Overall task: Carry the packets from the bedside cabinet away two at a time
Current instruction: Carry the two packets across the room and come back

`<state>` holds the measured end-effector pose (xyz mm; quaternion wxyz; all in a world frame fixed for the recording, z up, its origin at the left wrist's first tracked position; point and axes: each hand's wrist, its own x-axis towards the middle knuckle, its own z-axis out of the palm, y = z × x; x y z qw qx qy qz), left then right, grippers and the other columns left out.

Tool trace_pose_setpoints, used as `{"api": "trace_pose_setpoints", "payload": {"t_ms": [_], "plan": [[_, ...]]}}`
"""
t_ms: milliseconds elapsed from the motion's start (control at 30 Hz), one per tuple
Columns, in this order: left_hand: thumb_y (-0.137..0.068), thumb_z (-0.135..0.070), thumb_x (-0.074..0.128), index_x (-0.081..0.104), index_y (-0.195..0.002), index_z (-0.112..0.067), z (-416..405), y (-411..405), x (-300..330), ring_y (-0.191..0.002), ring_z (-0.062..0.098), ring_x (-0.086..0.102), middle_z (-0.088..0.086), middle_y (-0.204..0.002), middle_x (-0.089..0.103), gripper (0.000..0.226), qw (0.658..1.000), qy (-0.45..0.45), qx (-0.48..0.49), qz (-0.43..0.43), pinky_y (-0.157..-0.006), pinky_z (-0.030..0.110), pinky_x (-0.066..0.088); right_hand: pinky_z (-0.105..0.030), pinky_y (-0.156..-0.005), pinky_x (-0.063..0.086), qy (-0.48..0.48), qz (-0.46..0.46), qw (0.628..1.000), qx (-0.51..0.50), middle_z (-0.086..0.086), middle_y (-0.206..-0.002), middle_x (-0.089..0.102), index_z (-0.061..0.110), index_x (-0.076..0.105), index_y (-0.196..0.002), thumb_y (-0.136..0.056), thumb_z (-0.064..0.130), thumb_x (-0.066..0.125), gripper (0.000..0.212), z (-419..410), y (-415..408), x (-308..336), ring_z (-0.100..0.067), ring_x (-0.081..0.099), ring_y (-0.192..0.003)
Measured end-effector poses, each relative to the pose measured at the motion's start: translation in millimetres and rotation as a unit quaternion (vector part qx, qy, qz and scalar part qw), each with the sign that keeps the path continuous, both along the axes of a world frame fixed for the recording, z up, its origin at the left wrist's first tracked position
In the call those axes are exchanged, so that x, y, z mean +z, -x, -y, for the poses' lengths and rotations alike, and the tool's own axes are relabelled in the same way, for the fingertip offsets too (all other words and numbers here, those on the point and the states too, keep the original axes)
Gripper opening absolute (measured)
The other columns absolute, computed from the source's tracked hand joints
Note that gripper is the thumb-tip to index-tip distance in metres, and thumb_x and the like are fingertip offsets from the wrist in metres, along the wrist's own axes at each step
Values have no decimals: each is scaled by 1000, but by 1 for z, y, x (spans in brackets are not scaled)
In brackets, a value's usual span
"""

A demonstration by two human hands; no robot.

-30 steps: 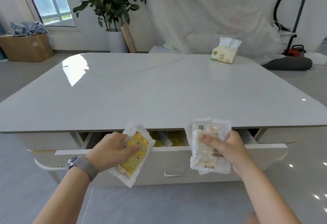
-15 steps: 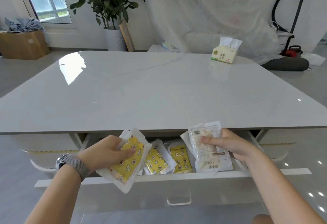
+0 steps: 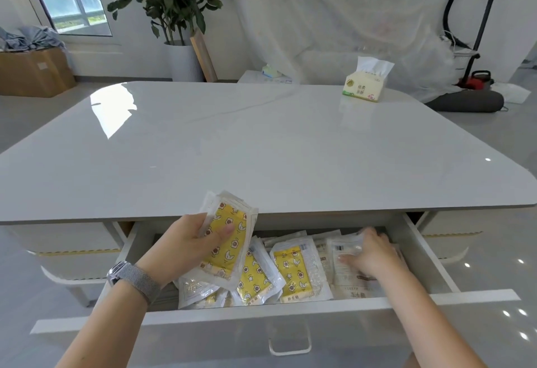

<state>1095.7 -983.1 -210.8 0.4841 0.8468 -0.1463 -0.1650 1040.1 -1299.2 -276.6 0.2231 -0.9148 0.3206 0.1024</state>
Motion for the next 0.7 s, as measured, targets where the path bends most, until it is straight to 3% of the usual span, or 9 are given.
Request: {"api": "trace_pose_setpoints", "payload": {"t_ms": [100, 200, 300, 400, 467, 533, 600, 667, 700], "plan": [[-86, -45, 60, 69, -88, -8, 4, 1, 0, -83, 29, 71, 6, -86, 76, 38, 1000, -11, 0, 6, -83, 46, 57, -34, -101, 41, 6, -11, 1000, -6, -16, -148, 29, 11, 24, -147, -84, 35, 74, 84, -1, 2, 0, -30, 45, -130], [-88, -47, 60, 67, -86, -4, 3, -1, -5, -82, 34, 69, 13, -85, 73, 43, 999, -31, 16, 16, -81, 48, 56, -35, -101, 42, 2, -7, 1000, -12, -15, -147, 22, 18, 21, -149, -86, 30, 73, 83, 1, 2, -1, -31, 47, -126], [-90, -43, 60, 56, -70, -10, 4, -3, -8, -67, 15, 67, -3, -58, 61, 39, 997, -55, 38, 36, -62, 30, 51, -40, -106, 40, 34, -39, 999, 4, -13, -147, 20, 24, 27, -148, -89, 32, 67, 72, 2, 4, -5, -34, 34, -134], [-91, -44, 59, 47, -69, -11, 5, -4, -11, -59, 7, 57, -5, -60, 47, 41, 995, -73, 43, 56, -57, 22, 39, -40, -108, 35, 50, -46, 997, 20, -13, -149, 24, 24, 32, -147, -92, 33, 63, 64, 4, 5, -8, -34, 26, -138], [-91, -43, 59, 54, -75, -10, 5, -5, -11, -61, 8, 59, -6, -64, 57, 37, 996, -57, 35, 58, -60, 22, 43, -35, -101, 40, 52, 52, 997, 38, -9, -145, 39, 21, 43, -141, -91, 31, 63, 55, 0, 6, -5, -29, 37, -133], [-93, -37, 60, 61, -87, -18, 7, -2, -9, -63, 0, 64, -13, -71, 69, 20, 997, -26, 28, 62, -62, 17, 48, -25, -88, 43, 38, 212, 975, 46, -1, -130, 58, 18, 57, -129, -90, 30, 64, 41, -10, 7, 2, -20, 51, -121], [-93, -32, 61, 61, -109, -24, 12, 3, -5, -73, -1, 68, -19, -84, 72, 18, 997, 26, 24, 64, -67, 15, 53, -17, -84, 42, -15, 314, 948, 50, 7, -115, 67, 18, 66, -117, -90, 39, 64, 34, -32, 8, 17, -8, 59, -108], [-91, -28, 63, 44, -137, -33, 19, 6, -7, -82, 8, 72, -9, -103, 72, 49, 994, 93, 36, 45, -75, 26, 59, -15, -84, 48, -183, 318, 928, 63, 13, -103, 69, 21, 67, -112, -85, 54, 61, 44, -65, 9, 34, 0, 63, -95], [-91, -25, 65, 32, -143, -37, 22, 8, -7, -83, 11, 73, -6, -109, 69, 63, 992, 117, 48, 30, -75, 27, 60, -21, -84, 54, -299, 282, 909, 71, 11, -101, 71, 23, 66, -113, -80, 62, 59, 52, -82, 9, 42, -2, 67, -91]]}}
